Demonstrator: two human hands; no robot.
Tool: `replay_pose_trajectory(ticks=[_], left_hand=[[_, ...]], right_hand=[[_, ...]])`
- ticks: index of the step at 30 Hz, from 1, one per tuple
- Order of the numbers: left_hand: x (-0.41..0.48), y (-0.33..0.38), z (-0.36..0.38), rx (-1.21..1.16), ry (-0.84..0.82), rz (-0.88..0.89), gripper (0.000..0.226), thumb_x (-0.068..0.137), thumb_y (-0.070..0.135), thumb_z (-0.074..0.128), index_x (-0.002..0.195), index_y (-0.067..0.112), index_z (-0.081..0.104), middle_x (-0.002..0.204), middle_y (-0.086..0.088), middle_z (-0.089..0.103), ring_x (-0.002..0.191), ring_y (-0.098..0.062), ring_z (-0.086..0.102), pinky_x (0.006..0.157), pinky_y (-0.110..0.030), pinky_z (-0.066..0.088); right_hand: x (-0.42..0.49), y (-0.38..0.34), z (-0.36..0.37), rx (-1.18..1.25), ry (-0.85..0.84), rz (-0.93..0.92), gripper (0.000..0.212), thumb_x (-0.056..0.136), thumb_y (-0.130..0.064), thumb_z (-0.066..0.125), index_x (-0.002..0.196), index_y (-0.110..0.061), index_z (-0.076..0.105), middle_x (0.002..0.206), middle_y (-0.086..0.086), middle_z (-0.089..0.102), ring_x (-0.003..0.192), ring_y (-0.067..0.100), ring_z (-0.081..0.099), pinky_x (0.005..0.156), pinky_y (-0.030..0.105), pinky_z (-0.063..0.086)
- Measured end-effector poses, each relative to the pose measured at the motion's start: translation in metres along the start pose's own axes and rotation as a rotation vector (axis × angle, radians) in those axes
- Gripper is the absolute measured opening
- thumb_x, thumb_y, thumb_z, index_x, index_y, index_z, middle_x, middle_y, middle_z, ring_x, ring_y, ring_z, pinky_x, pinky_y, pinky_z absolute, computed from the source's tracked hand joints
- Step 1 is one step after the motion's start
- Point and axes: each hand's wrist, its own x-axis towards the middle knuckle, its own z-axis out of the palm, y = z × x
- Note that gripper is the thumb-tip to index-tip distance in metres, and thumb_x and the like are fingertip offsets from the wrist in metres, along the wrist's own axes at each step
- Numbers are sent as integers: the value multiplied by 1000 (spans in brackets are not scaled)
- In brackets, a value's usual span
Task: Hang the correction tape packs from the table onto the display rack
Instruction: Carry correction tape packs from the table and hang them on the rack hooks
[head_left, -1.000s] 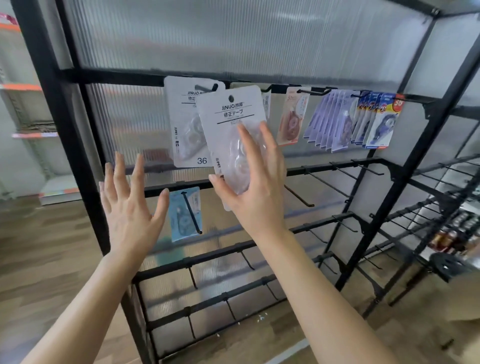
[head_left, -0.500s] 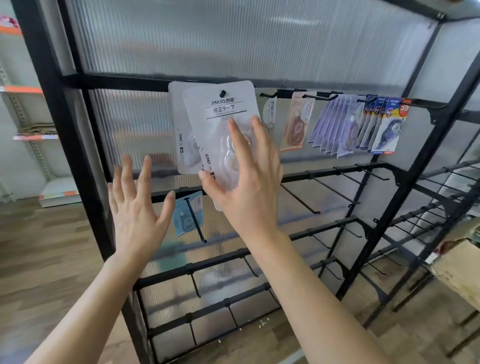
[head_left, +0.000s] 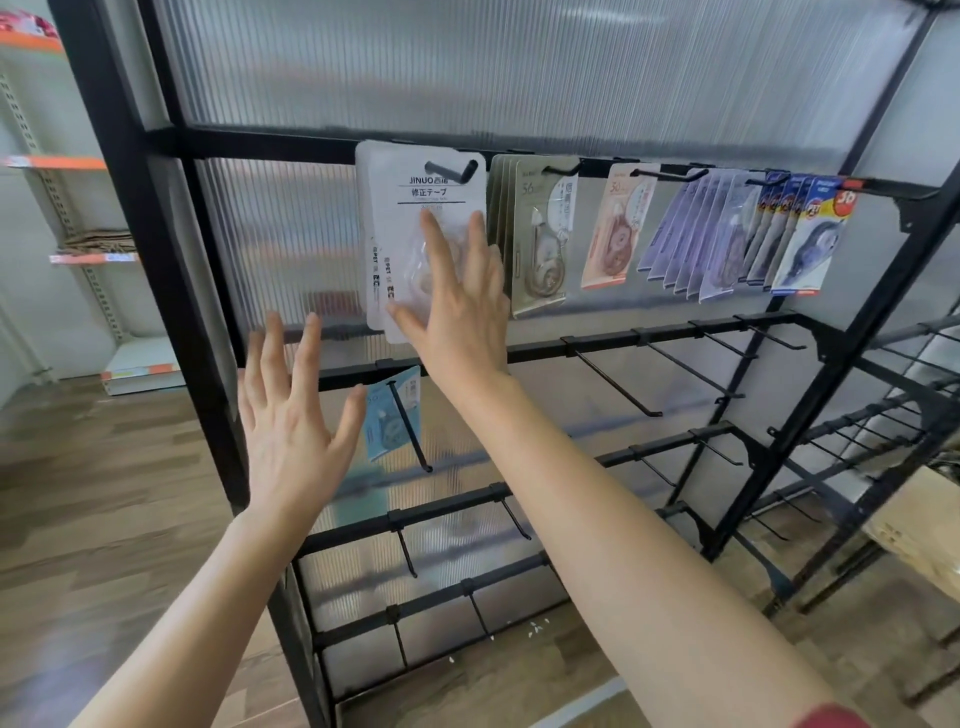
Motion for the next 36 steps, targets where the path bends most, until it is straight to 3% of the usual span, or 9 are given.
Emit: replay_pose_trajectory(ticks=[5, 9, 13, 18, 26, 33, 36], left_hand=[[-16, -2, 7, -3, -2, -10, 69, 95, 32, 53, 152, 21, 17, 160, -9, 4, 147, -30, 1, 117, -45, 3], [-39, 10, 16, -32, -25, -55, 72, 90, 43, 42, 152, 19, 15, 160, -10, 7, 147, -28, 3, 118, -42, 2], [-74, 33, 30, -39, -60, -77, 73, 89, 49, 36, 152, 16, 17, 160, -13, 6, 147, -32, 4, 118, -47, 5], [-134, 77, 52, -2, -32, -71, 68, 91, 43, 38, 151, 14, 22, 158, -19, 8, 145, -39, 7, 116, -51, 10], [-270, 150, 81, 82, -171, -276, 70, 88, 39, 44, 150, 13, 25, 158, -18, 12, 145, -39, 9, 117, -49, 10], [-382, 182, 57, 118, -272, -415, 73, 91, 25, 61, 151, 14, 20, 158, -17, 12, 145, -37, 10, 117, -45, 11], [-424, 193, 35, 164, -305, -473, 74, 92, 28, 59, 152, 17, 17, 159, -12, 9, 146, -33, 7, 117, -43, 7]], right_hand=[[-29, 9, -4, 24, -2, -10, 81, 91, -39, 57, 151, -28, 4, 159, 16, -5, 144, 40, 5, 113, 55, 17], [-73, 35, -17, 106, -58, 8, 72, 94, -33, 54, 151, -28, 10, 159, 14, 7, 145, 33, 12, 112, 49, 19], [-123, 78, -32, 57, -165, 62, 71, 94, -37, 51, 151, -29, 10, 159, 10, 8, 145, 29, 12, 113, 47, 15], [-186, 138, -60, 37, -273, 107, 69, 95, -38, 50, 151, -28, 11, 159, 10, 6, 146, 29, 9, 115, 49, 14], [-304, 210, -105, 89, -521, 119, 69, 94, -36, 52, 151, -28, 13, 159, 11, 8, 146, 28, 9, 115, 50, 15], [-394, 212, -134, 129, -663, 88, 67, 94, -38, 52, 151, -27, 18, 158, 11, 11, 144, 30, 13, 113, 49, 16], [-431, 202, -148, 115, -694, 50, 68, 93, -39, 53, 151, -26, 19, 158, 12, 12, 144, 32, 11, 114, 51, 14]])
